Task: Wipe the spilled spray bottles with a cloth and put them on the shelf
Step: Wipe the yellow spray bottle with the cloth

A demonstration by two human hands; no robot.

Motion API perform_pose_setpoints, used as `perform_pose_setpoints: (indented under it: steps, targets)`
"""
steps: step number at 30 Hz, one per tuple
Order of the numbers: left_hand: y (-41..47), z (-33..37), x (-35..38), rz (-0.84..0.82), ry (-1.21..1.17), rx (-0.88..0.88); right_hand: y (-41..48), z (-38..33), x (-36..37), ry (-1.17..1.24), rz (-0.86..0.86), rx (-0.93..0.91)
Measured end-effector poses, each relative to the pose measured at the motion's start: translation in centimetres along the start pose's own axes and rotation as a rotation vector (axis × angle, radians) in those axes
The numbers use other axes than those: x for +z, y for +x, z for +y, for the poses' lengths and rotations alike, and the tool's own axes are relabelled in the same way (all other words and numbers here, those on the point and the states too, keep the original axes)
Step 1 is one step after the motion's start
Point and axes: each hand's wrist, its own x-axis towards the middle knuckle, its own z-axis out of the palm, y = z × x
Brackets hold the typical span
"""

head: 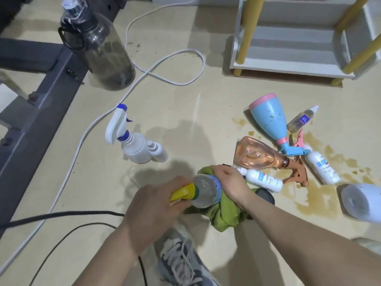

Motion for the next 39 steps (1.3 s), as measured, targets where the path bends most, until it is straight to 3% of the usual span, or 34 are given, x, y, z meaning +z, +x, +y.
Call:
perform_pose_setpoints:
  steps: [4, 6, 8, 10, 12, 16, 18, 20, 22, 26, 27, 30, 33, 37, 39]
  targets:
    - [-0.6, -1.4, 0.2, 0.041, -0.186, -0.11, 0.5, 0.0, -0.2, -0.33, 0.09, -0.108]
    - [-0.7, -2.1, 0.4, 0.107, -0.373, -0.218, 0.3, 0.2, -0.1, -0.287, 0.167, -0.034]
    - [-0.9, -2.5, 0.5, 0.188, -0.583, -0.34, -0.4, 0.6, -0.3, 0.178, 0.166, 0.156]
    - [-1.3, -2.8, 0.3, 0.257, -0.717, -0.409, -1.2, 0.1, -0.9, 0.711, 0.037, 0.357]
    - [-1.7, -2.9, -0.2, 0.283, -0.77, -0.42, -1.3, -0.8, -1.3, 0.892, -0.111, 0.368]
    - [-2.4, -2.3, -1.8, 0.285, -0.83, -0.371, -0.8, -3.4, -2.0, 0.762, -0.305, 0.305]
    - [-2.5, -1.8, -2.3, 0.271, -0.844, -0.351, -0.3, -4.8, -2.4, 0.517, -0.352, 0.37]
    - [-2.6, -1.3, -2.2, 0.251, -0.856, -0.34, -0.1, -5.8, -3.0, 0.251, -0.302, 0.455]
    - [-2.7, -0.9, -1.8, 0.25, -0.887, -0.336, -0.4, -5.9, -3.2, 0.21, -0.203, 0.457]
    - [-2.7, 0.3, -1.0, 0.337, -0.934, -0.361, -2.3, -5.5, -3.4, 0.875, 0.068, 0.289]
    - [-2.6, 0.7, -0.7, 0.371, -0.934, -0.374, -2.8, -5.6, -3.4, 0.947, 0.11, 0.23]
    - [-2.5, 1.9, -0.1, 0.489, -0.942, -0.438, -4.9, -5.2, -2.1, 0.761, 0.221, 0.083]
    - [-2.2, 2.8, 0.7, 0.562, -0.925, -0.537, -6.8, -3.2, -0.3, 0.349, 0.323, -0.086]
    - [-1.2, 3.1, 2.0, 0.588, -0.866, -0.615, -8.9, 1.3, -0.4, -0.296, 0.194, -0.259]
    - [-0.7, 3.1, 2.2, 0.581, -0.816, -0.616, -9.7, 2.9, -0.9, -0.543, 0.177, -0.191]
